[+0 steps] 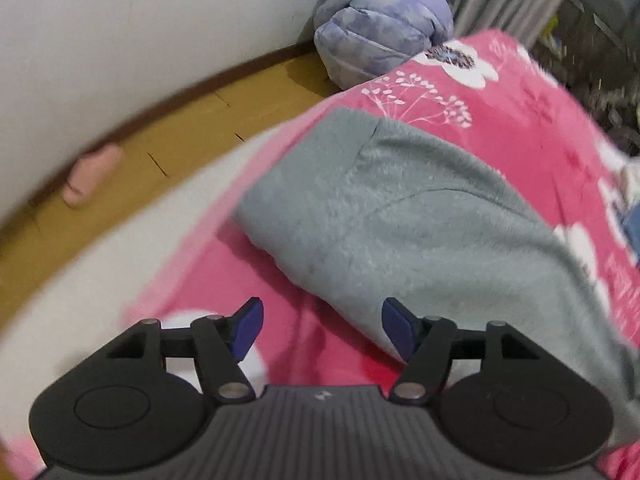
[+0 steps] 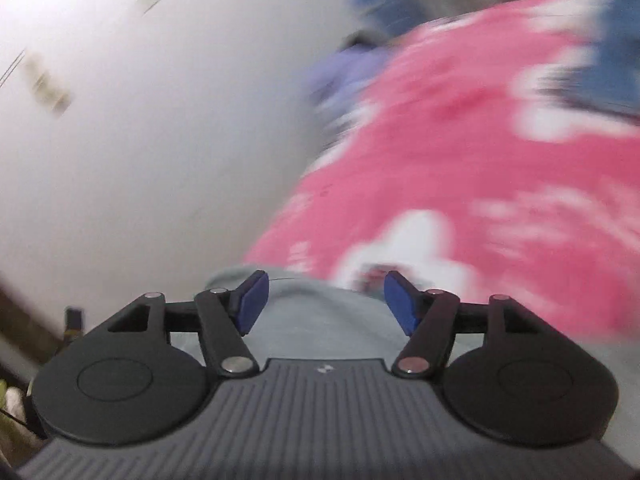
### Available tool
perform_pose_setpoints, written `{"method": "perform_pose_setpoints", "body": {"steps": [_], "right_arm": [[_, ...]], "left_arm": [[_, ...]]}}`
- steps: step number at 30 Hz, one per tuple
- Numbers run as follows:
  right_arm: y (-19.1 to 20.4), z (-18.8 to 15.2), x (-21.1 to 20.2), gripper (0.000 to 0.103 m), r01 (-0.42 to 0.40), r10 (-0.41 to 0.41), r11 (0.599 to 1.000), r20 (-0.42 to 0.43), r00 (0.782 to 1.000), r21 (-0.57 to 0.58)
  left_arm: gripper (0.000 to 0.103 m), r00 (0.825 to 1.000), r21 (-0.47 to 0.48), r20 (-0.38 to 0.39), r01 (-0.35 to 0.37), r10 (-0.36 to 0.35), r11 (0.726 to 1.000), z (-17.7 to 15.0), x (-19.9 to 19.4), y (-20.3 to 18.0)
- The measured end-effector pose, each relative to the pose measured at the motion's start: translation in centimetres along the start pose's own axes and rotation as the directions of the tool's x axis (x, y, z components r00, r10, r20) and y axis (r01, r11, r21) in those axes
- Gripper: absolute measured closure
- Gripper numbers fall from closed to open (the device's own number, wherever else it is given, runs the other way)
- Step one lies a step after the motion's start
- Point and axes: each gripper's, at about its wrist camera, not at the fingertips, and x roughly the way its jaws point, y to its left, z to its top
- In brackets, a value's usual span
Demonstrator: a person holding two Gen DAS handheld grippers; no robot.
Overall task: Fold clothes
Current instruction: 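Release the sweatshirt edge with both grippers, then grasp the folded sweatshirt edge with the right gripper while the left gripper holds the bundle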
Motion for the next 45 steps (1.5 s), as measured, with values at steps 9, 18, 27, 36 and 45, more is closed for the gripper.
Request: {"method": "perform_pose_setpoints", "body": {"steps": [9, 18, 27, 36, 45], "right_arm": [[10.8, 3.0, 26.3, 0.022, -0.273, 0.153, 0.927, -0.403, 0.902, -0.257], [14.5, 1.9, 39.1, 0.029, -0.383, 0.129, 0.882, -0.641, 0.756, -0.275], [14.7, 1.7, 38.8, 0.091, -0.41, 0.164, 0.88, -0.657, 0.736, -0.239], [15.4, 6.5, 34.8, 0.094, -0.444, 0.318, 0.879, -0.48, 0.818, -0.174], [15.6, 9.8, 36.9, 0.086, -0.405, 0.328, 0.9, -0.357, 0.874, -0.164]], "left_arm": [[0.036, 0.994, -0.078, 0.039, 0.109, -0.106, 0.991, 0.2, 4.5, 2.9], [0.045, 0.983, -0.064, 0.103, 0.157, -0.15, 0.986, 0.8, 5.3, 3.5], [0.057, 0.975, -0.035, 0.21, 0.084, -0.075, 0.996, 0.2, 4.6, 1.9], [0.066, 0.913, -0.006, 0.4, 0.094, -0.084, 0.996, 3.1, 1.1, -0.4], [0.061, 0.97, -0.137, 0.231, 0.116, -0.082, 0.984, 8.4, 5.8, 6.5]]}}
